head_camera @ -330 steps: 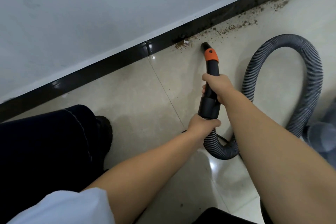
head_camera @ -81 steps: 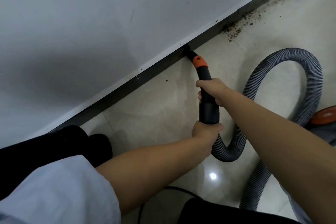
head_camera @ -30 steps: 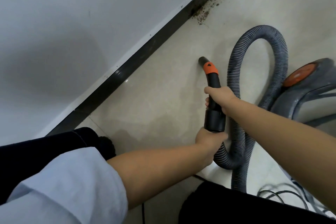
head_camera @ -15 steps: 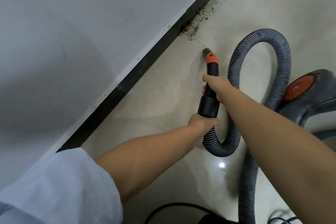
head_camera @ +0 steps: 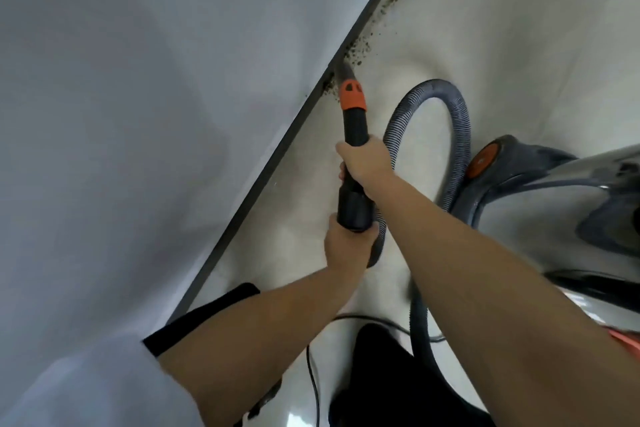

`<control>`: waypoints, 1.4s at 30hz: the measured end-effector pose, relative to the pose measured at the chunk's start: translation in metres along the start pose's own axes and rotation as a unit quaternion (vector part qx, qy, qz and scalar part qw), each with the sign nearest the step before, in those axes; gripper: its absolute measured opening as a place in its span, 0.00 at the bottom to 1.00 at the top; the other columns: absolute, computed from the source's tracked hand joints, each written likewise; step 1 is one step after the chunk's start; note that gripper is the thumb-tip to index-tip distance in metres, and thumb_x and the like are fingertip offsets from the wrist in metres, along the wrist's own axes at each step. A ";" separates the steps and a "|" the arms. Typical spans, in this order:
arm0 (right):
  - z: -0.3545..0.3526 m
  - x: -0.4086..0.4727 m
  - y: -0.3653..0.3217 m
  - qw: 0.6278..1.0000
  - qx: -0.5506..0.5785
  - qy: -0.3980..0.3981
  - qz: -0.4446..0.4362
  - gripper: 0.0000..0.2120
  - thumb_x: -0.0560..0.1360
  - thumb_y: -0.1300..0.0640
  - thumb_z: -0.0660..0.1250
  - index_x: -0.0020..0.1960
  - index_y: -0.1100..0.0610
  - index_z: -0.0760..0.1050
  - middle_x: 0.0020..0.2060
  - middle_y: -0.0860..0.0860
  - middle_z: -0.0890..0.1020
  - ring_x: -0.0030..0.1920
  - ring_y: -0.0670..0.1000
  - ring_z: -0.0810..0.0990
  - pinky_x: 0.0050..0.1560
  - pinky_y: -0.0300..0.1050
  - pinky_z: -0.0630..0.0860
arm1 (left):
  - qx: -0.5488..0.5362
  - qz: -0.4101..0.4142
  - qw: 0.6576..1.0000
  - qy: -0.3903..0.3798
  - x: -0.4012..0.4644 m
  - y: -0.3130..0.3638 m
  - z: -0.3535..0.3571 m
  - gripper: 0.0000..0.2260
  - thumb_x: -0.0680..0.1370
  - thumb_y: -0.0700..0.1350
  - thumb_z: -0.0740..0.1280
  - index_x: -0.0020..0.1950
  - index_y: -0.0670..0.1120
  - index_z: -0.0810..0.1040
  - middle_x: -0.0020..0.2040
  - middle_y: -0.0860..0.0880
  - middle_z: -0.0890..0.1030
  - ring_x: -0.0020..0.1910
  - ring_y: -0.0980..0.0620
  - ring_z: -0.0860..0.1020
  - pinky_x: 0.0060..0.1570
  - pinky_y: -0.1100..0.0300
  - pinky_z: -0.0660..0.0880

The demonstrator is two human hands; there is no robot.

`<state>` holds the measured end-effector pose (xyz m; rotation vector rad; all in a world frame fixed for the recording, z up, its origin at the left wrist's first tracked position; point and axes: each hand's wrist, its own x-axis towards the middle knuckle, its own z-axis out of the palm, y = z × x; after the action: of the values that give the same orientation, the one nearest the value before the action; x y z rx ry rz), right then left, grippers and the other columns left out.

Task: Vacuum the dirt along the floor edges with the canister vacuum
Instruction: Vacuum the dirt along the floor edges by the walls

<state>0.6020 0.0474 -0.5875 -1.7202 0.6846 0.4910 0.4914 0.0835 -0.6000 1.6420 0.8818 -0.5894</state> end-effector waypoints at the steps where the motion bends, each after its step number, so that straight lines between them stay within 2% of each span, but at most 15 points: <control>1: -0.009 -0.019 -0.021 1.000 0.000 0.010 -0.011 0.06 0.72 0.61 0.65 0.45 0.59 0.68 0.29 0.55 0.74 0.24 0.52 0.73 0.27 0.42 0.73 | 0.001 0.012 1.000 -0.001 -0.019 0.015 -0.007 0.20 0.71 0.45 0.74 0.59 0.45 0.72 0.51 0.47 0.80 0.50 0.46 0.79 0.53 0.51 0.77; 3: -0.033 -0.057 -0.064 0.999 0.016 0.034 -0.020 0.05 0.73 0.61 0.65 0.43 0.58 0.68 0.30 0.55 0.74 0.23 0.51 0.73 0.26 0.39 0.73 | 0.010 0.028 0.999 -0.016 -0.063 0.052 -0.019 0.16 0.70 0.45 0.73 0.54 0.49 0.71 0.44 0.51 0.78 0.43 0.49 0.78 0.48 0.52 0.79; 6: -0.081 -0.112 -0.134 0.997 0.029 0.064 -0.025 0.05 0.74 0.60 0.64 0.44 0.58 0.68 0.29 0.52 0.74 0.20 0.45 0.73 0.21 0.33 0.70 | 0.031 0.063 0.996 -0.054 -0.131 0.116 -0.033 0.15 0.64 0.50 0.71 0.47 0.55 0.71 0.43 0.50 0.79 0.45 0.44 0.79 0.49 0.46 0.79; 9: -0.133 -0.165 -0.207 0.995 0.036 0.080 -0.042 0.06 0.73 0.61 0.64 0.41 0.57 0.67 0.27 0.51 0.73 0.17 0.43 0.72 0.21 0.33 0.69 | 0.061 0.118 0.986 -0.099 -0.198 0.187 -0.042 0.15 0.66 0.50 0.71 0.50 0.53 0.72 0.44 0.49 0.79 0.46 0.46 0.79 0.47 0.50 0.77; 12: -0.175 -0.211 -0.277 0.992 0.057 0.087 -0.067 0.05 0.72 0.61 0.64 0.43 0.58 0.67 0.28 0.53 0.75 0.22 0.49 0.74 0.29 0.40 0.74 | 0.077 0.169 0.973 -0.133 -0.251 0.253 -0.049 0.17 0.72 0.44 0.72 0.59 0.46 0.73 0.46 0.48 0.79 0.43 0.52 0.76 0.38 0.64 0.72; 13: -0.190 -0.229 -0.301 0.990 0.066 0.091 -0.080 0.05 0.72 0.61 0.64 0.43 0.58 0.67 0.28 0.53 0.75 0.24 0.50 0.74 0.32 0.43 0.75 | 0.092 0.189 0.968 -0.137 -0.271 0.275 -0.052 0.18 0.72 0.43 0.71 0.60 0.45 0.73 0.46 0.48 0.79 0.42 0.53 0.76 0.36 0.65 0.70; 18: -0.242 -0.287 -0.378 0.979 0.113 0.118 -0.122 0.05 0.69 0.58 0.65 0.42 0.55 0.69 0.32 0.54 0.77 0.33 0.55 0.77 0.46 0.55 0.80 | 0.127 0.266 0.948 -0.124 -0.348 0.350 -0.059 0.16 0.71 0.43 0.71 0.57 0.44 0.74 0.40 0.50 0.77 0.38 0.50 0.76 0.34 0.62 0.69; 20: -0.249 -0.299 -0.389 0.978 0.130 0.112 -0.119 0.05 0.69 0.58 0.65 0.41 0.55 0.69 0.29 0.53 0.76 0.32 0.55 0.76 0.47 0.56 0.80 | 0.141 0.279 0.943 -0.116 -0.363 0.360 -0.063 0.16 0.72 0.43 0.71 0.57 0.45 0.74 0.42 0.49 0.78 0.39 0.51 0.76 0.36 0.62 0.70; 23: -0.248 -0.306 -0.394 0.980 0.141 0.088 -0.108 0.04 0.71 0.60 0.64 0.43 0.56 0.68 0.26 0.52 0.75 0.27 0.52 0.74 0.41 0.51 0.79 | 0.153 0.274 0.942 -0.115 -0.366 0.361 -0.065 0.15 0.72 0.44 0.71 0.57 0.46 0.73 0.42 0.48 0.78 0.38 0.51 0.76 0.37 0.61 0.71; 26: -0.239 -0.296 -0.405 0.982 0.148 0.069 -0.094 0.05 0.73 0.61 0.64 0.44 0.56 0.68 0.28 0.53 0.75 0.25 0.50 0.73 0.32 0.43 0.76 | 0.163 0.271 0.943 -0.103 -0.353 0.372 -0.068 0.14 0.72 0.44 0.71 0.56 0.45 0.72 0.42 0.50 0.78 0.36 0.55 0.75 0.33 0.67 0.69; 28: -0.235 -0.283 -0.420 0.982 0.146 0.068 -0.094 0.05 0.74 0.61 0.64 0.43 0.55 0.67 0.28 0.52 0.74 0.24 0.49 0.73 0.30 0.41 0.74 | 0.166 0.271 0.943 -0.102 -0.338 0.388 -0.069 0.13 0.73 0.43 0.70 0.54 0.46 0.71 0.40 0.53 0.76 0.35 0.59 0.73 0.31 0.70 0.66; 33: -0.233 -0.239 -0.466 0.980 0.152 0.086 -0.096 0.06 0.74 0.61 0.64 0.42 0.54 0.67 0.29 0.53 0.75 0.25 0.49 0.74 0.31 0.42 0.75 | 0.168 0.272 0.940 -0.120 -0.298 0.443 -0.068 0.13 0.74 0.42 0.70 0.54 0.46 0.70 0.37 0.55 0.73 0.34 0.61 0.71 0.30 0.72 0.65; 37: -0.231 -0.207 -0.493 0.979 0.161 0.101 -0.076 0.06 0.73 0.61 0.64 0.42 0.54 0.67 0.29 0.53 0.75 0.27 0.50 0.74 0.33 0.44 0.76 | 0.184 0.273 0.936 -0.128 -0.273 0.479 -0.069 0.13 0.73 0.43 0.70 0.54 0.45 0.71 0.39 0.51 0.76 0.36 0.57 0.73 0.33 0.70 0.68; 40: -0.229 -0.187 -0.505 0.979 0.168 0.102 -0.061 0.06 0.73 0.61 0.64 0.43 0.55 0.67 0.30 0.53 0.75 0.27 0.50 0.75 0.35 0.45 0.77 | 0.193 0.268 0.934 -0.137 -0.259 0.496 -0.068 0.12 0.74 0.43 0.70 0.51 0.48 0.69 0.37 0.54 0.74 0.36 0.58 0.73 0.34 0.71 0.67; 42: -0.230 -0.174 -0.510 0.979 0.170 0.103 -0.048 0.06 0.73 0.61 0.65 0.44 0.55 0.67 0.30 0.53 0.75 0.28 0.50 0.75 0.37 0.46 0.78 | 0.201 0.263 0.934 -0.136 -0.250 0.506 -0.065 0.12 0.74 0.43 0.70 0.53 0.48 0.70 0.40 0.52 0.76 0.40 0.54 0.74 0.36 0.68 0.68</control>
<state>0.8089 -0.0572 -0.0493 -1.4811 0.7791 0.1177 0.7426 0.0379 -0.0927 2.0006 0.0952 -0.6204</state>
